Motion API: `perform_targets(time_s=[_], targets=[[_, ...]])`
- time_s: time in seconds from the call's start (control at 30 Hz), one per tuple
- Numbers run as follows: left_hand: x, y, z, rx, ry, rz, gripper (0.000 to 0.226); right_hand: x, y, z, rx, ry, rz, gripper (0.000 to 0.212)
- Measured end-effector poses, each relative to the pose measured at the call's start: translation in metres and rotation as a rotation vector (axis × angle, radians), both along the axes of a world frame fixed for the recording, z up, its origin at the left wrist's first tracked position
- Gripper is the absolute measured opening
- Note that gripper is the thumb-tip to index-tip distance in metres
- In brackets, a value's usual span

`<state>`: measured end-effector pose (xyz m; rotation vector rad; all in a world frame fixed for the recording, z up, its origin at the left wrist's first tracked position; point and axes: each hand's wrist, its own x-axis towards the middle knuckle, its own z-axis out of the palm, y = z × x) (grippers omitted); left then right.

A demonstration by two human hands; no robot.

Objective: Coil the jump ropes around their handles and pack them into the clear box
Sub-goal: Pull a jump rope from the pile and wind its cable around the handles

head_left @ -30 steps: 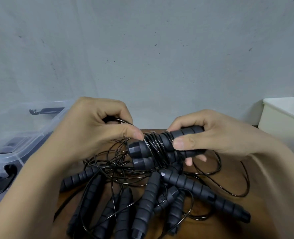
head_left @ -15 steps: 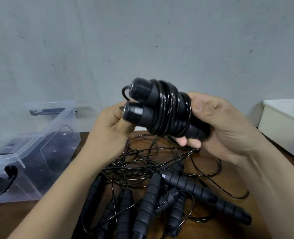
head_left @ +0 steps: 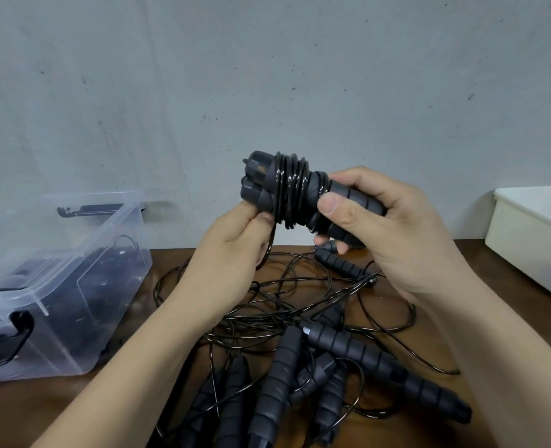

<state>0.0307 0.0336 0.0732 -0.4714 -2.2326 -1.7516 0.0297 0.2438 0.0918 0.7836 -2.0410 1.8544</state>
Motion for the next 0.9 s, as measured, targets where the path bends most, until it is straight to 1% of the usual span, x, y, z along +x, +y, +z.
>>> perform_targets(time_s=[0.07, 0.1, 0.13, 0.2, 0.23, 0.27, 0.33, 0.37, 0.4, 0.5, 0.53, 0.63, 0.77, 0.9], targets=[[-0.005, -0.003, -0.002, 0.124, -0.099, -0.076, 0.018, 0.002, -0.003, 0.0, 0.031, 0.029, -0.035, 0.025], [-0.005, -0.002, -0.001, 0.165, -0.137, -0.119, 0.013, 0.003, -0.004, -0.001, 0.035, 0.041, -0.045, 0.025], [-0.006, -0.001, 0.001, 0.202, -0.166, -0.157, 0.023, 0.003, -0.006, -0.001, 0.044, 0.059, -0.06, 0.025], [-0.008, -0.001, 0.005, 0.274, -0.228, -0.228, 0.056, 0.002, -0.008, -0.005, 0.11, 0.123, -0.129, 0.024], [-0.009, 0.0, 0.005, 0.308, -0.25, -0.262, 0.065, 0.002, -0.01, -0.008, 0.16, 0.173, -0.181, 0.024], [-0.008, 0.0, 0.005, 0.327, -0.248, -0.308, 0.065, 0.001, -0.011, -0.01, 0.206, 0.228, -0.232, 0.025], [-0.006, 0.0, 0.005, 0.342, -0.237, -0.364, 0.041, -0.002, -0.013, -0.016, 0.263, 0.315, -0.298, 0.028], [-0.004, 0.0, 0.005, 0.369, -0.235, -0.358, 0.033, -0.003, -0.015, -0.019, 0.286, 0.338, -0.315, 0.03], [-0.002, -0.001, 0.004, 0.396, -0.235, -0.343, 0.033, -0.004, -0.017, -0.022, 0.315, 0.36, -0.329, 0.033], [0.004, 0.002, 0.006, 0.429, -0.238, -0.301, 0.052, -0.006, -0.028, -0.038, 0.419, 0.446, -0.381, 0.039], [0.005, 0.003, 0.007, 0.436, -0.24, -0.281, 0.056, -0.006, -0.033, -0.043, 0.445, 0.467, -0.4, 0.04], [0.01, 0.001, 0.008, 0.477, -0.255, -0.194, 0.055, -0.002, -0.044, -0.05, 0.501, 0.49, -0.42, 0.043], [0.013, -0.017, 0.015, 0.476, -0.236, -0.126, 0.047, 0.004, -0.052, -0.046, 0.543, 0.444, -0.314, 0.051], [0.016, -0.055, 0.024, 0.377, -0.209, -0.079, 0.045, 0.005, -0.072, -0.03, 0.551, 0.38, -0.191, 0.053]])
